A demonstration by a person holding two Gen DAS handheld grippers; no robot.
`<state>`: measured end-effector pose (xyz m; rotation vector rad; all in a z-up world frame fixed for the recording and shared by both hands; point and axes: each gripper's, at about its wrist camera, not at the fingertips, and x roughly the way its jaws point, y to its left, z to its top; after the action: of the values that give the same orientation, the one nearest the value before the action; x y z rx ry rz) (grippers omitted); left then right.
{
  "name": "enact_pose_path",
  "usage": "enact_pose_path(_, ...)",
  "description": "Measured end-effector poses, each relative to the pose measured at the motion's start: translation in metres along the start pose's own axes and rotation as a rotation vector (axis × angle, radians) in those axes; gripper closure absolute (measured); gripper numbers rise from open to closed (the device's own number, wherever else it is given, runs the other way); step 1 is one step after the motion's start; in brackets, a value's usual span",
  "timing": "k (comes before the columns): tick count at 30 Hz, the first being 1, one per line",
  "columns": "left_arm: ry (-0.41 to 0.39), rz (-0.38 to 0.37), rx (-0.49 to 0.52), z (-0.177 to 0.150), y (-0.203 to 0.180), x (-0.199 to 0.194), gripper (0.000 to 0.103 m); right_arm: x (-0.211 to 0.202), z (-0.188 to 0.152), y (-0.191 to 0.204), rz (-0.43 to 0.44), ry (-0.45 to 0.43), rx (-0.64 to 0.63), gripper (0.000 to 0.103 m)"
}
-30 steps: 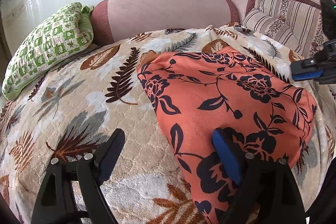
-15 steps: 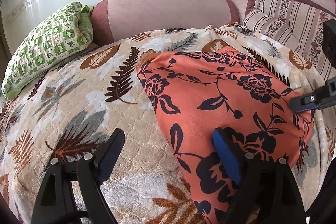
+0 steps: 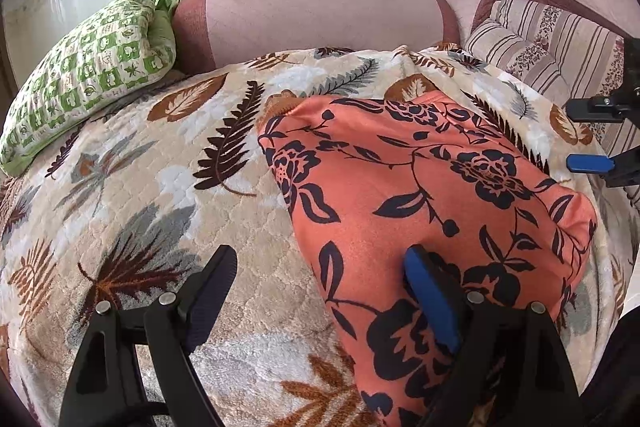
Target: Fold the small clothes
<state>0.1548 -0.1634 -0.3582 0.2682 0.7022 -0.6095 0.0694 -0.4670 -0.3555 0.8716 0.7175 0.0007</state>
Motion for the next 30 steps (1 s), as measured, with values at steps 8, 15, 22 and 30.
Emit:
enact_pose_path(8,0.018,-0.026,-0.025,0.01,-0.008,0.01,0.017,0.026,0.002,-0.013,0.055,0.043,0.032,0.019)
enact_pose_path(15,0.024,-0.07,-0.051,0.025,-0.008,0.02,0.017,0.041,0.003,-0.021,0.095,0.084,0.033,0.019)
enact_pose_path(22,0.092,-0.242,-0.217,0.035,0.029,0.043,0.017,0.056,0.012,-0.032,0.03,0.101,0.028,0.019)
enact_pose_path(30,0.182,-0.445,-0.271,0.038,0.042,0.058,0.017,0.067,0.017,-0.041,0.116,0.16,0.052,0.019)
